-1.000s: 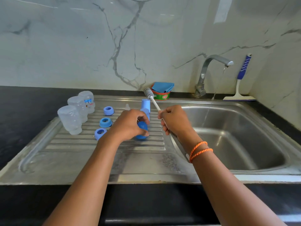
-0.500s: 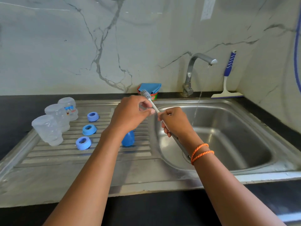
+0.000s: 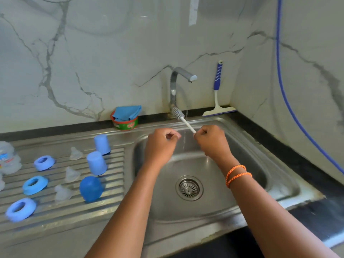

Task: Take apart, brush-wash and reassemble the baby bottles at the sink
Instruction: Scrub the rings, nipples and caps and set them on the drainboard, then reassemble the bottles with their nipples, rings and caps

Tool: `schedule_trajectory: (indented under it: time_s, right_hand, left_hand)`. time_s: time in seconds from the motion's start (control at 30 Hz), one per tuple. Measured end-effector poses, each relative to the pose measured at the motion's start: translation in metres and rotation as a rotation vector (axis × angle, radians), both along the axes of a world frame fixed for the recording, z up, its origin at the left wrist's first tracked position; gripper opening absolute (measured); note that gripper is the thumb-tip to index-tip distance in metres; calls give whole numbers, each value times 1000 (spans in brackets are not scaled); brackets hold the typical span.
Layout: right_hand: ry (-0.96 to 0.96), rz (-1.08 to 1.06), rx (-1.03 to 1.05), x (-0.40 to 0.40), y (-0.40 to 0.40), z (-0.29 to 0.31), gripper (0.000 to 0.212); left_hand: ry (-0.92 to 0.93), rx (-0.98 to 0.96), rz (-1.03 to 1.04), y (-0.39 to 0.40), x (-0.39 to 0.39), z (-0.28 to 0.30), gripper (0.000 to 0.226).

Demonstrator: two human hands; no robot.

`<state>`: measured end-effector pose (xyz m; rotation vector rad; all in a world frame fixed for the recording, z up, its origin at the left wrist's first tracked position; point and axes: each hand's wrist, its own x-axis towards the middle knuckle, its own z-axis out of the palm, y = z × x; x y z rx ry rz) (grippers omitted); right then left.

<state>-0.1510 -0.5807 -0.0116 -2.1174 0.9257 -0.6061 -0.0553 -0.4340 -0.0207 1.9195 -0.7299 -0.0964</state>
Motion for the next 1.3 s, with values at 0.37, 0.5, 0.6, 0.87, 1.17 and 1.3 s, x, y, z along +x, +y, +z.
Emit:
schedule_trajectory:
  time_s: [0.37,0.5,0.6,0.87,1.17,1.3]
  right_hand:
    - [233,-360,-418,-41,-155,-5,22]
    - [482,-343,-608,-48,-191,-14,22]
    - [591,-330,-663,-50,-205,-21,24]
    - [350,-367,-771,-29,-167,-24,30]
    - [42,26,-622,36,23,-1,18]
    - [12,92,-395,74,58,-4,17]
  left_hand:
    - [25,234,-89,-63,-6,-43,19]
    - [-114,333,11,-64,3,-47,16]
    - [-151,358,23,-66,5,-49,14]
    - [-117,362,66,-61,11,-47,16]
    - [-47,58,200,-18,27,-21,18]
    - [-124,132,158,10,40,-28,15]
